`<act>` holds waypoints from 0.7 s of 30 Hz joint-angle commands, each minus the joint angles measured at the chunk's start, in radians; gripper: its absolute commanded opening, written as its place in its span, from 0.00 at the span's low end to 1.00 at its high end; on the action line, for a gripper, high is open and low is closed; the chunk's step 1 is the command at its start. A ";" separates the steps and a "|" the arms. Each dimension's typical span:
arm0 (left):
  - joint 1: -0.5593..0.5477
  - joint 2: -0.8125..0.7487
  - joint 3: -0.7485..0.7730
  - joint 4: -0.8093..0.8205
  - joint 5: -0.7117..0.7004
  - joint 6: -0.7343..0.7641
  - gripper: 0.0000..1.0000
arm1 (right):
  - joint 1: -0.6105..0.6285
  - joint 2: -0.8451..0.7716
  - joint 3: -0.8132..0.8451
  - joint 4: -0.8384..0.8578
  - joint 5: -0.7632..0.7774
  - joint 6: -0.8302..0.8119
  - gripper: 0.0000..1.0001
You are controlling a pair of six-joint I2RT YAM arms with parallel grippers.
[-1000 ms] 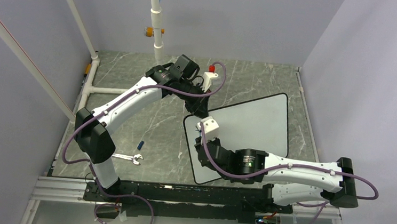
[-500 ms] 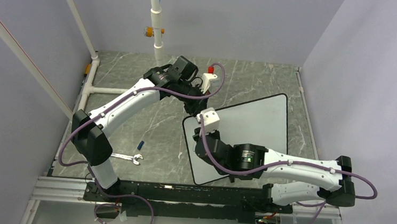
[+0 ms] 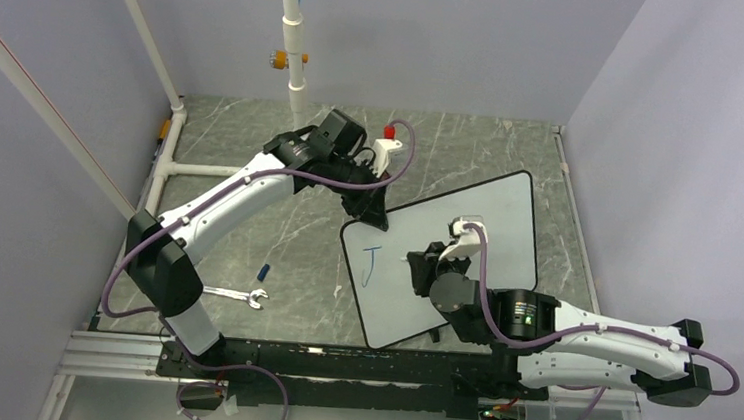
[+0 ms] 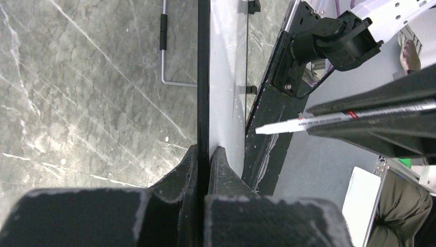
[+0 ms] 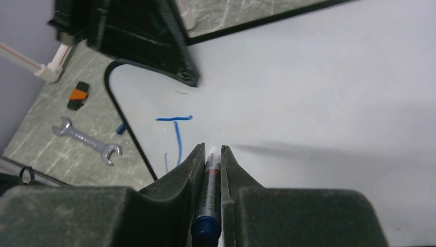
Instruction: Write a sentence on the whiteboard
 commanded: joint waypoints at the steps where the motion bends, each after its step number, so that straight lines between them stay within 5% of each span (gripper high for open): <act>1: 0.015 -0.044 -0.063 0.119 -0.290 0.043 0.00 | -0.001 -0.035 -0.062 0.059 0.083 0.107 0.00; 13: 0.022 -0.083 -0.135 0.176 -0.423 -0.053 0.00 | 0.018 -0.119 -0.224 0.479 0.134 -0.082 0.00; 21: 0.039 -0.089 -0.157 0.204 -0.450 -0.097 0.00 | 0.043 -0.133 -0.276 0.564 0.172 -0.113 0.00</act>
